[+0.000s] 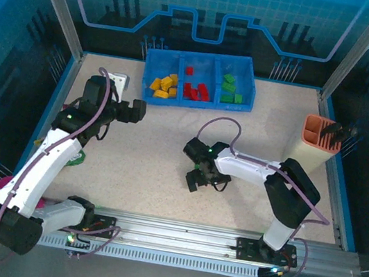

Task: Sort the legos into containers by color
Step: Pick up the lego from the bottom-center of the table, then place the lego in the container.

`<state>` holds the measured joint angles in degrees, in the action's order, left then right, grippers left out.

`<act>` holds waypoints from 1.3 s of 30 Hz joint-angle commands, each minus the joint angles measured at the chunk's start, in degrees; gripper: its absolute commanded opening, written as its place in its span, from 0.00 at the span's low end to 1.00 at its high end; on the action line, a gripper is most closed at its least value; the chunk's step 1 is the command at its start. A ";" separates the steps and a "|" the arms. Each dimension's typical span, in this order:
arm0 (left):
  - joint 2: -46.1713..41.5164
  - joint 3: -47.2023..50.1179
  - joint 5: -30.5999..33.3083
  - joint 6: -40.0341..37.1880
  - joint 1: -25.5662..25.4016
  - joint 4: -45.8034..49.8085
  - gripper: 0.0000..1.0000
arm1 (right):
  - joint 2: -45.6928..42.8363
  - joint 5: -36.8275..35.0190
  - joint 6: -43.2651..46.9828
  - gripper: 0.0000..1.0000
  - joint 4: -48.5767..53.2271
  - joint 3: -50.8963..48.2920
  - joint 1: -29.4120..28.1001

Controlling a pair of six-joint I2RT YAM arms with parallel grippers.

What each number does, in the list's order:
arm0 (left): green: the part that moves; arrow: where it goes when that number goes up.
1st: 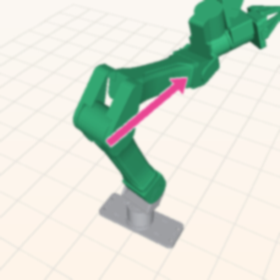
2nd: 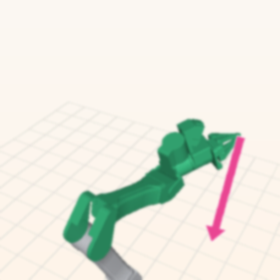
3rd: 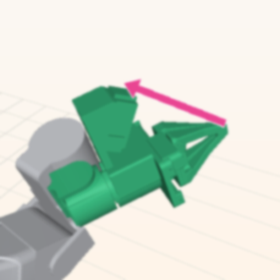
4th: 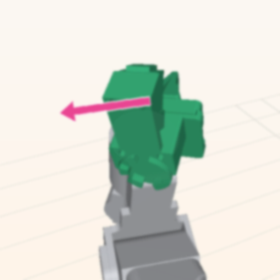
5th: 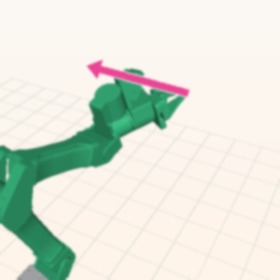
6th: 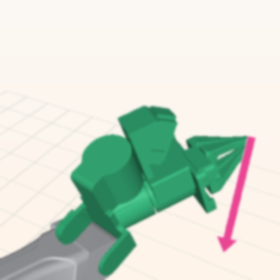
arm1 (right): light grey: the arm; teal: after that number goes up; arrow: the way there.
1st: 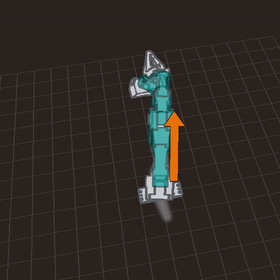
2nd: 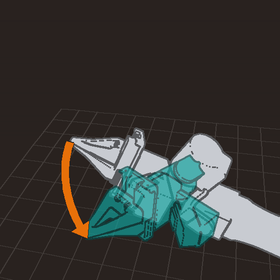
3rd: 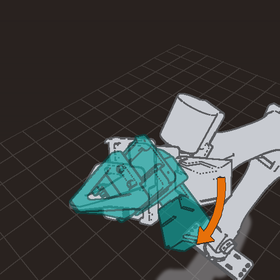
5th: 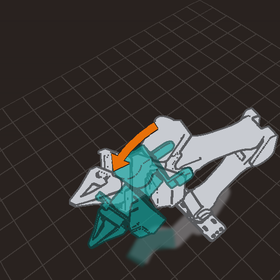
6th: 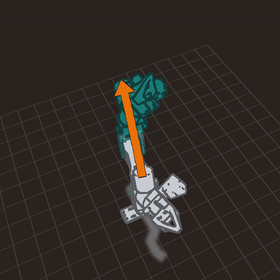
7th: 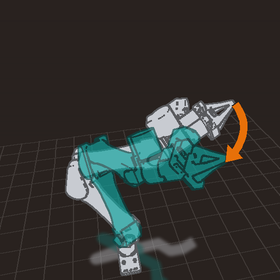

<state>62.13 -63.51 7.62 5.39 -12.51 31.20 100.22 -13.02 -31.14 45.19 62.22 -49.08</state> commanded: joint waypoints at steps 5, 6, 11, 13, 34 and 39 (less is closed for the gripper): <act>-0.83 0.49 -1.20 -1.34 0.56 -0.35 0.99 | 1.73 -0.26 0.04 0.95 -2.13 0.29 1.59; -0.72 0.49 -1.18 -1.35 0.56 -0.35 0.99 | 1.73 0.06 0.36 0.94 -2.61 0.03 2.07; -0.43 0.49 -0.92 -1.35 0.56 -0.26 0.99 | 1.87 1.31 1.44 0.89 -4.36 -0.69 3.72; -0.34 0.47 -0.87 -1.43 0.54 -0.26 0.99 | 2.27 1.58 1.89 0.81 -4.41 -0.59 4.14; 0.33 -0.28 -0.50 -2.77 0.66 -0.34 0.99 | -9.84 -2.54 8.82 0.50 9.19 4.84 7.75; 1.56 -1.53 -0.50 -3.74 0.82 0.17 0.99 | -10.66 -4.49 14.04 0.50 9.16 13.11 10.38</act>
<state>62.76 -63.48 7.62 3.40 -12.47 31.20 90.15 -15.14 -21.50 52.42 71.18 -40.03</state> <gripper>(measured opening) 0.992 0.615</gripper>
